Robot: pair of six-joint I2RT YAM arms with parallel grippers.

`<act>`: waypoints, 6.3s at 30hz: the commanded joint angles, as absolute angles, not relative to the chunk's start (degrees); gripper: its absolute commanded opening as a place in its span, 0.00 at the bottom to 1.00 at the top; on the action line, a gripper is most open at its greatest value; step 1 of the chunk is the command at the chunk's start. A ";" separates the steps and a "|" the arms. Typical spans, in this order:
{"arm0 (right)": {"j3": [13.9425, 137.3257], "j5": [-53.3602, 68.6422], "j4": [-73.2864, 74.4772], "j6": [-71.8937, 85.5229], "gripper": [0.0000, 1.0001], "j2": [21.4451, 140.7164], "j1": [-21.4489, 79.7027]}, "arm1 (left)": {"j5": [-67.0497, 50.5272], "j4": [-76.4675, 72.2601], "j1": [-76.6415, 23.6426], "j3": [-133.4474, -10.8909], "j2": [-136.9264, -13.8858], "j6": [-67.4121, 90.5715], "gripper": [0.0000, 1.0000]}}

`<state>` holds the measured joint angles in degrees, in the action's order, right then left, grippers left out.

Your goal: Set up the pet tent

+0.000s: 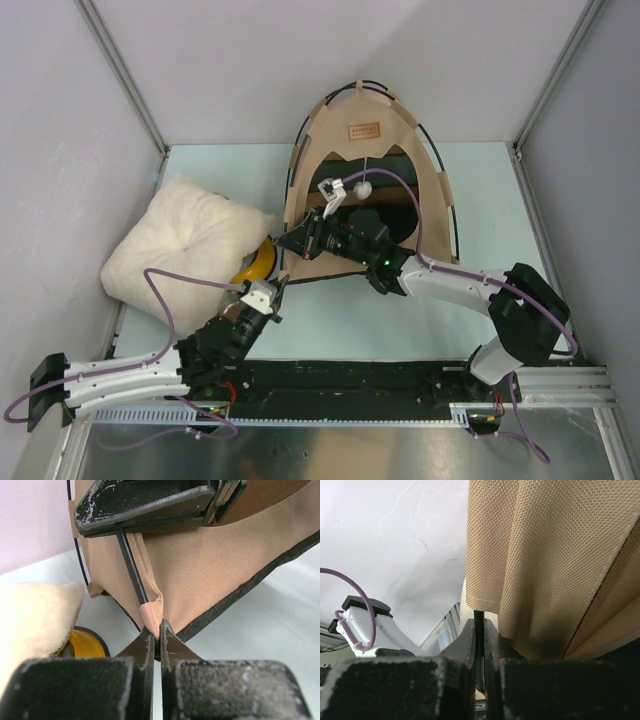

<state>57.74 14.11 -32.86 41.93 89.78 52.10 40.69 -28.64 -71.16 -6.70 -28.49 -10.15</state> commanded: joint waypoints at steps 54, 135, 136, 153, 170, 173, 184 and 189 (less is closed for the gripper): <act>46.58 11.86 -46.40 34.48 0.00 84.77 51.72 | 45.20 -27.32 -71.89 -5.51 -35.30 -1.33 0.00; 49.69 7.01 -31.16 26.19 0.00 87.07 52.70 | 50.40 4.73 -71.38 -25.35 -26.46 18.94 0.61; 49.46 6.58 -31.05 25.31 0.00 87.39 52.90 | 51.35 4.92 -71.33 -25.51 -25.23 18.74 0.62; 45.50 -6.32 -24.68 23.89 0.54 91.78 57.90 | 56.60 5.10 -70.13 -31.66 -26.45 13.82 0.75; 44.25 -17.20 -4.95 24.22 0.99 68.55 63.45 | 45.85 4.32 -64.48 -32.97 -30.92 18.02 0.98; 43.81 -18.12 0.38 24.47 0.99 62.30 63.93 | 45.00 4.17 -64.07 -33.77 -31.58 16.43 0.99; 45.68 -20.29 13.34 23.80 0.97 41.24 59.11 | 44.40 20.04 -51.39 -45.67 -38.93 21.60 1.00; 47.72 -17.36 13.75 23.68 0.97 42.99 56.46 | 47.10 35.81 -37.97 -52.32 -45.84 26.66 1.00</act>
